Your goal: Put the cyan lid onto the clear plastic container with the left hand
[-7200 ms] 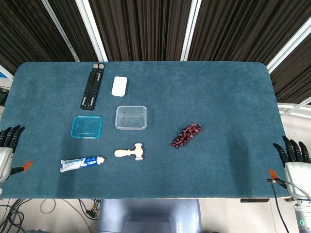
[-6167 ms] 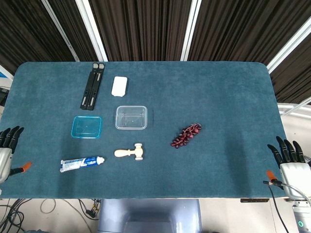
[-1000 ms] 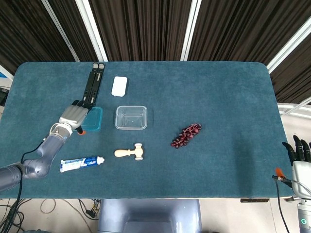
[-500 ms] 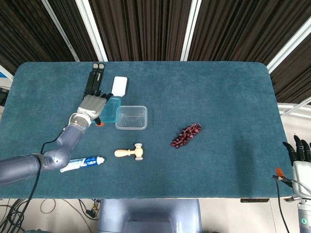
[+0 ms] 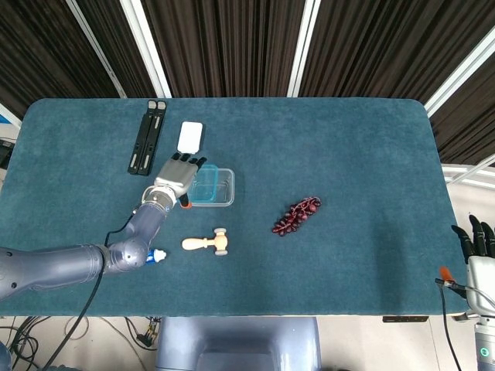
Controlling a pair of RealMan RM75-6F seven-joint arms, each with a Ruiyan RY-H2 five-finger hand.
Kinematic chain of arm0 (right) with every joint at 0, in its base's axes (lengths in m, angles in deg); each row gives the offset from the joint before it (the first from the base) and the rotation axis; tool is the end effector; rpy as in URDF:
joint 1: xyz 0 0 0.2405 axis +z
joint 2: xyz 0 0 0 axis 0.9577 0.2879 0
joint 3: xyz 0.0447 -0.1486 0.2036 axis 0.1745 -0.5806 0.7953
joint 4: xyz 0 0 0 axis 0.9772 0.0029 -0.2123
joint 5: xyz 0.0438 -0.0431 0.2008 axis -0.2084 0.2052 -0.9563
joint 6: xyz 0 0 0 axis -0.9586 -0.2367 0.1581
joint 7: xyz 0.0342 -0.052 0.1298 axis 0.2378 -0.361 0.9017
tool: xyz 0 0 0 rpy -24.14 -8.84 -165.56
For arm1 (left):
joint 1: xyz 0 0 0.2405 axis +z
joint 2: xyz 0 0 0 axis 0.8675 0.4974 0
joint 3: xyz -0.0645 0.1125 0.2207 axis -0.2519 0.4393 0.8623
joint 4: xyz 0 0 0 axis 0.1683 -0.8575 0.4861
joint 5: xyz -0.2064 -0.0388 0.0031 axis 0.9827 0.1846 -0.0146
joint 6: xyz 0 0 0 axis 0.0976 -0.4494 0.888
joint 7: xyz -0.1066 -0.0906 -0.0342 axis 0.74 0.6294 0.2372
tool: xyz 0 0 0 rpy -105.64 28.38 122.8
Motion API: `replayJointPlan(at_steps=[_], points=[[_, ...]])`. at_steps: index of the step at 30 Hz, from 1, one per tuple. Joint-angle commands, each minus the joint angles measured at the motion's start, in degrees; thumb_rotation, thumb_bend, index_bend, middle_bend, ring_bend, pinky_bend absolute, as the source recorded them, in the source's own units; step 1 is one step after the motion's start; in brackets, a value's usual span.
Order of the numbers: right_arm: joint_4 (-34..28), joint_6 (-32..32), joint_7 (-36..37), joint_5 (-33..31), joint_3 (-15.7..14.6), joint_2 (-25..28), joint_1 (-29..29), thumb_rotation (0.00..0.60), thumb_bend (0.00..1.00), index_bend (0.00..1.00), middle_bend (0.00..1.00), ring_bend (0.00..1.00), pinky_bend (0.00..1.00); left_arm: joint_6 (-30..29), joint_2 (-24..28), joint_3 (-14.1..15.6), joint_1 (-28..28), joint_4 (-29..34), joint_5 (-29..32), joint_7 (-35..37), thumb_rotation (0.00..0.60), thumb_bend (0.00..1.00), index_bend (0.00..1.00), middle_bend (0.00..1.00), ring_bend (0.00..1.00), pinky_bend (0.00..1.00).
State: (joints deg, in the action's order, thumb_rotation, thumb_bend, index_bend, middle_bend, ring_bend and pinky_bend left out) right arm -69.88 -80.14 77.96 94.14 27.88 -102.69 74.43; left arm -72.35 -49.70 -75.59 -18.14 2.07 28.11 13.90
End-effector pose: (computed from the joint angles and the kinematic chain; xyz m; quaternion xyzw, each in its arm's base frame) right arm -0.3193 -0.1743 0.1776 0.5467 -0.3394 0.3455 0.6830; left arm -0.0706 0.4334 0.0079 -0.7699 -0.4177 -0.1838 0.4462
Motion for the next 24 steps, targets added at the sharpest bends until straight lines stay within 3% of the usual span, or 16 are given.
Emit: replayJointPlan(at_steps=[1, 24], points=[[-0.07, 0.05, 0.10, -0.11, 0.01, 0.01, -0.02, 0.600, 0.29, 0.18, 0.04, 0.03, 0.00, 1.16, -0.76, -0.44, -0.38, -0.69, 0.59, 0.91, 0.600, 0.32, 0.00, 0.34, 0.00, 0.05], [-0.26, 0.01, -0.15, -0.74, 0.29, -0.01, -0.10, 0.600, 0.29, 0.18, 0.04, 0.03, 0.00, -1.99, -6.15, -0.13, -0.69, -5.25, -4.75, 1.09, 0.600, 0.32, 0.00, 0.34, 0.00, 0.05]])
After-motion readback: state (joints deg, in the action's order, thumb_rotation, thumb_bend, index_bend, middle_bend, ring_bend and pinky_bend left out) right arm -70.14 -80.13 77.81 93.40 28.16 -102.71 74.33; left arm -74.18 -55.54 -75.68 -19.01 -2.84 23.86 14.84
